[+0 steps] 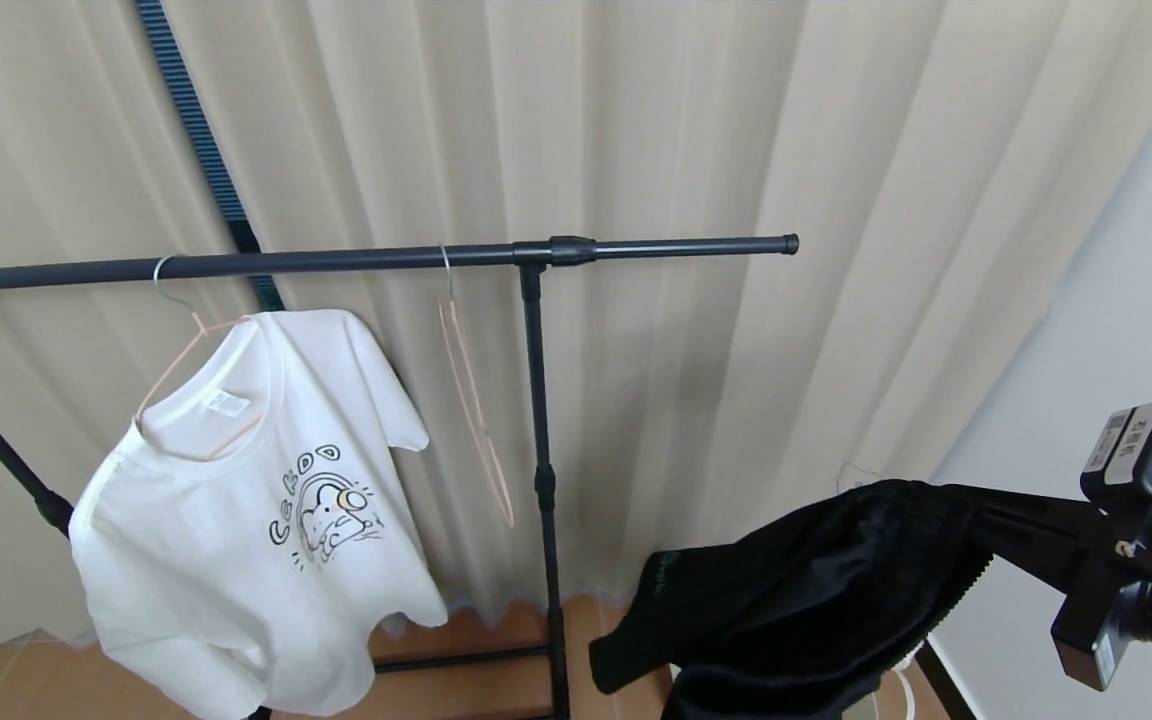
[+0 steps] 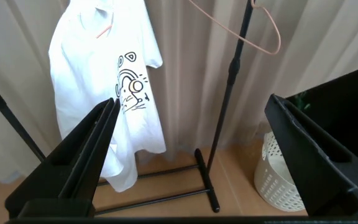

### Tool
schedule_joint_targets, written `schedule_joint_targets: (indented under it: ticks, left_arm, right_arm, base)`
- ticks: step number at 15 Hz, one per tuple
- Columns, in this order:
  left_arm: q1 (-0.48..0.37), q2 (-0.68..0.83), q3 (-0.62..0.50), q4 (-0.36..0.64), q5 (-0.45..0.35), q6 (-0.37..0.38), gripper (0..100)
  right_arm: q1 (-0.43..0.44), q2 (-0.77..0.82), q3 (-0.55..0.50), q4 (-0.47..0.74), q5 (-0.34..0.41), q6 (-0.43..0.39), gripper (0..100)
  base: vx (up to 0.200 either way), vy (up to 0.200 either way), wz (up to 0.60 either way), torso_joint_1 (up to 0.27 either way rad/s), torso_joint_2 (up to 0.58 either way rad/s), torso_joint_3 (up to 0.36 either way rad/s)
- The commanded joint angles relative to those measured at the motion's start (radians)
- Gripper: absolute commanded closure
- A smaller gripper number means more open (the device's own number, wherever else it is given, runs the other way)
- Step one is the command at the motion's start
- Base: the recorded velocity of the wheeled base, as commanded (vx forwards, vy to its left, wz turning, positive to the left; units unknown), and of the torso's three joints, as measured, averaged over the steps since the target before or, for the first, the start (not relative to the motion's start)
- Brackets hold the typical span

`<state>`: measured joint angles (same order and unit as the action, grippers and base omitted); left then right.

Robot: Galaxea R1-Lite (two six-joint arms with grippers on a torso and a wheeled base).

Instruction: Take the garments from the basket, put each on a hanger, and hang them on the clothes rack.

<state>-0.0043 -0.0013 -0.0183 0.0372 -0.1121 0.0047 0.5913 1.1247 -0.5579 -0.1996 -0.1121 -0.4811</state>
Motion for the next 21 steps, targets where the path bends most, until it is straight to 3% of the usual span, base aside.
schedule_joint_targets:
  ticks: [1, 4, 15, 21]
  left_arm:
    - [0.0, 0.001, 0.0, 0.0, 0.0, 0.0, 0]
    - [0.0, 0.001, 0.0, 0.0, 0.0, 0.0, 0]
    - [0.0, 0.001, 0.0, 0.0, 0.0, 0.0, 0]
    - [0.0, 0.004, 0.0, 0.001, 0.002, 0.005, 0]
  right_arm:
    - [0.001, -0.002, 0.0, 0.0, 0.0, -0.001, 100]
    - [0.001, -0.002, 0.0, 0.0, 0.0, -0.001, 100]
    - [0.001, -0.002, 0.003, 0.0, 0.0, -0.001, 100]
    - [0.001, 0.006, -0.005, -0.001, -0.001, 0.001, 100]
  base:
    - [-0.2, 0.2, 0.0, 0.007, 0.01, 0.002]
    - [-0.2, 0.2, 0.0, -0.006, 0.0, 0.002]
    - [0.0, 0.2, 0.0, 0.004, 0.0, 0.002]
    - [0.0, 0.0, 0.0, 0.0, 0.0, 0.0]
